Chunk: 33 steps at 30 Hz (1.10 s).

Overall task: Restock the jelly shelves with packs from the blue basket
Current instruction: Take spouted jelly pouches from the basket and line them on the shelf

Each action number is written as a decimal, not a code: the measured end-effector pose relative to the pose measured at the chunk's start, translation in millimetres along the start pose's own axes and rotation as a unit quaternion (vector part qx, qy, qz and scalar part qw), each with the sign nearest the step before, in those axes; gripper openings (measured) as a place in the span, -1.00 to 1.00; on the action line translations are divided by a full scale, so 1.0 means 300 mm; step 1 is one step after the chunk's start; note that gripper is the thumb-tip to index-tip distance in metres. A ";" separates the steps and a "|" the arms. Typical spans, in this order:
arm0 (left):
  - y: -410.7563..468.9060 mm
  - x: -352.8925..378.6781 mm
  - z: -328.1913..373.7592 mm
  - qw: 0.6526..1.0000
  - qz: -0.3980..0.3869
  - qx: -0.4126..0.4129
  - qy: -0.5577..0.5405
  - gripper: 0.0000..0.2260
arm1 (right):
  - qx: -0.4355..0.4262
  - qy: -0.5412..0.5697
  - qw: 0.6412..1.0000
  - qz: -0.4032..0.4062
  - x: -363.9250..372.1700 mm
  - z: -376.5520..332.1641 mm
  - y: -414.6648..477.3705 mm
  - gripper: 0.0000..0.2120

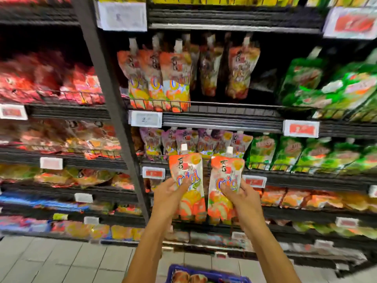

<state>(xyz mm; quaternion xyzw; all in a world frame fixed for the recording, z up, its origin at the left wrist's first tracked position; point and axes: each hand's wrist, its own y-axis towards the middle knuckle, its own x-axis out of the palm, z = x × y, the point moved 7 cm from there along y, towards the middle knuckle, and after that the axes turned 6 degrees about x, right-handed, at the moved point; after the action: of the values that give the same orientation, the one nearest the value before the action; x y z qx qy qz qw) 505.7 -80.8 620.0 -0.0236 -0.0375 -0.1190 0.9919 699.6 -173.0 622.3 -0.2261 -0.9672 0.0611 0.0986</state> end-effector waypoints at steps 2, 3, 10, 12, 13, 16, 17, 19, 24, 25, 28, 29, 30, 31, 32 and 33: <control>0.024 0.005 0.058 0.999 -0.006 0.034 -0.017 -0.59 | -0.027 0.007 1.000 0.008 0.010 -0.065 0.010 -0.58; 0.032 0.012 0.092 0.999 -0.013 0.047 -0.022 -0.47 | -0.038 0.012 0.999 0.014 0.011 -0.095 0.017 -0.50; 0.080 0.047 0.289 0.987 -0.043 0.150 -0.035 -0.89 | -0.093 0.041 0.995 0.013 0.035 -0.250 0.036 -0.42; 0.079 0.056 0.339 0.982 -0.051 0.178 -0.032 -0.86 | -0.098 0.046 0.994 0.014 0.040 -0.273 0.037 -0.42; 0.080 0.059 0.359 0.980 -0.056 0.190 -0.026 -0.83 | -0.101 0.041 0.994 0.013 0.044 -0.285 0.036 -0.42; 0.086 0.065 0.404 0.973 -0.064 0.219 0.008 -0.82 | -0.116 0.022 0.993 0.010 0.054 -0.319 0.030 -0.49; 0.092 0.062 0.411 0.972 -0.063 0.225 0.018 -0.84 | -0.120 0.023 0.992 0.012 0.054 -0.328 0.029 -0.50; 0.102 0.052 0.428 0.972 -0.049 0.230 0.019 -0.84 | -0.126 0.028 0.992 0.015 0.055 -0.340 0.033 -0.49; 0.139 0.052 0.538 0.961 -0.013 0.276 0.025 -0.85 | -0.129 0.044 0.991 0.012 0.051 -0.361 0.051 -0.49; 0.149 0.055 0.572 0.958 -0.003 0.287 0.022 -0.86 | -0.132 0.046 0.990 0.012 0.050 -0.366 0.053 -0.50; 0.183 0.066 0.692 0.940 0.038 0.338 0.016 -0.88 | -0.141 0.048 0.989 0.016 0.048 -0.383 0.061 -0.49; 0.194 0.073 0.733 0.933 0.050 0.358 0.005 -0.87 | -0.144 0.047 0.988 0.017 0.048 -0.389 0.063 -0.48; 0.211 0.082 0.769 0.927 0.058 0.372 -0.010 -0.85 | -0.146 0.046 0.988 0.017 0.047 -0.392 0.065 -0.48; 0.229 0.092 0.799 0.922 0.064 0.380 -0.021 -0.83 | -0.147 0.046 0.988 0.017 0.047 -0.394 0.066 -0.48; 0.251 0.104 0.820 0.920 0.070 0.386 -0.026 -0.83 | -0.148 0.045 0.988 0.018 0.044 -0.395 0.066 -0.48; 0.272 0.115 0.832 0.919 0.076 0.385 -0.027 -0.84 | -0.149 0.043 0.988 0.019 0.040 -0.395 0.067 -0.49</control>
<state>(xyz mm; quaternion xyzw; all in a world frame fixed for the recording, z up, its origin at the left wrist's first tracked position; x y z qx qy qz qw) 541.5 4.3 868.4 0.3541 -0.1054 -0.0190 0.9291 723.4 -141.0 736.4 -0.2594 -0.9558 -0.0912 0.1039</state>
